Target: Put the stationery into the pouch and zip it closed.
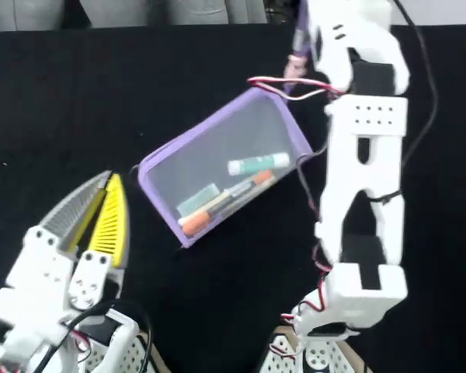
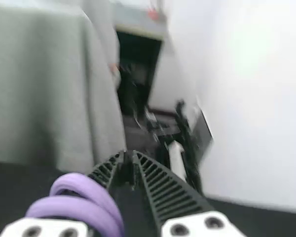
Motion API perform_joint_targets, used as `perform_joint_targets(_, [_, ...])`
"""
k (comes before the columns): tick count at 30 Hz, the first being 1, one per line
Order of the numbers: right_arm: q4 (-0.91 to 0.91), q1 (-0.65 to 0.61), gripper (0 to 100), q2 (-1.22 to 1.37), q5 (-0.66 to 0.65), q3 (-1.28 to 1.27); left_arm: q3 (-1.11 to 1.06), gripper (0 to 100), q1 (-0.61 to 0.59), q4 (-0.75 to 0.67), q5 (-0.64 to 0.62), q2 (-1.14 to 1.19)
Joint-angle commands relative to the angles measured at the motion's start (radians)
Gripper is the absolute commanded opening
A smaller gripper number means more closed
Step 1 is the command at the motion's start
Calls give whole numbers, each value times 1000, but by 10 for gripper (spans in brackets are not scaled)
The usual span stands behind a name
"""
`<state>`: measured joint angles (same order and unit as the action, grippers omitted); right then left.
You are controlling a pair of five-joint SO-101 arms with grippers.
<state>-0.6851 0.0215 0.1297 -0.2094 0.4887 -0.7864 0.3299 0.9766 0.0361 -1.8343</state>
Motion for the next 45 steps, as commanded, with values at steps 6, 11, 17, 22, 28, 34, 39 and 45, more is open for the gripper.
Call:
perform_joint_targets(6, [-180,-215,11,-222,-124,377,7,188,22,143,8,8])
perform_joint_targets(11, [-341,-342,11,-255,-221,535,8,190,22,150,11,8])
perform_joint_targets(17, [-434,-450,11,-278,-226,685,8,192,22,150,12,6])
perform_joint_targets(22, [-532,-543,11,-314,-227,765,33,193,22,152,14,6])
perform_joint_targets(28, [-605,-577,11,-371,-227,780,170,193,67,288,150,6])
perform_joint_targets(34, [-605,-578,11,-367,-227,777,236,193,251,431,258,9])
perform_joint_targets(39, [-614,-603,11,-344,-227,777,242,193,389,525,259,20])
perform_joint_targets(45, [-629,-623,11,-338,-222,776,252,193,506,589,133,101])
